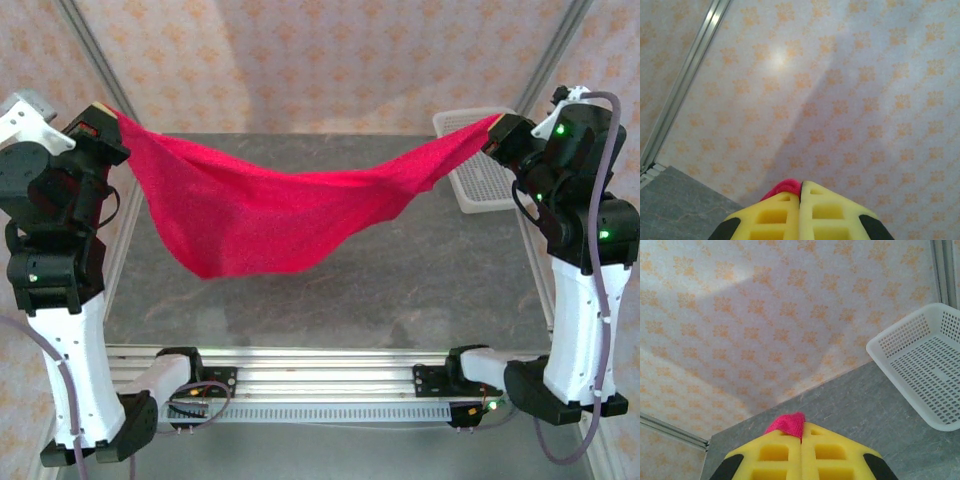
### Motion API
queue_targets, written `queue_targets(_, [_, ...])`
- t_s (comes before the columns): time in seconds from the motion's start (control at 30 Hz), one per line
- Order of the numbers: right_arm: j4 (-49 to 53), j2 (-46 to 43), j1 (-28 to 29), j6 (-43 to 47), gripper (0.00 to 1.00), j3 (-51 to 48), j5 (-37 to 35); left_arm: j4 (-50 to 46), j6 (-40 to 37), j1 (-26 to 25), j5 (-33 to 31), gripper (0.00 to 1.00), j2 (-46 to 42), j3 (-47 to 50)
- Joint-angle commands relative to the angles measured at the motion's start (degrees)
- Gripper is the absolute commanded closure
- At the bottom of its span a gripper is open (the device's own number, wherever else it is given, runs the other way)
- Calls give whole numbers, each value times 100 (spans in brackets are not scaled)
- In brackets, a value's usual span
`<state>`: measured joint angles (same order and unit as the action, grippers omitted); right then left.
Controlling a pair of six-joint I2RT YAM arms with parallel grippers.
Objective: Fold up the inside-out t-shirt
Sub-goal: Turn the T-shirt inside out at the center of the table.
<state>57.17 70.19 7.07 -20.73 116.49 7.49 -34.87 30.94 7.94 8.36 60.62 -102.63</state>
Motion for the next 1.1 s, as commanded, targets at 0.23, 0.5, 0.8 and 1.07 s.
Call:
queue_targets(0.23, [-629, 1917, -48, -184, 100, -828, -344, -317, -372, -238, 1172, 94, 3984, -615])
queue_targets(0.5, [160, 3927, -44, -314, 43, -61, -48, -1191, -1169, -950, -306, 48, 5285, -1251])
queue_targets(0.8, [-1334, 2088, 930, -591, 38, -3984, 628, -277, -591, -2126, -39, 46, 2329, 3305])
queue_targets(1.07, [-2284, 960, 2480, -1669, 39, -6439, 728, -425, 220, -2666, -44, 28, 483, 5727])
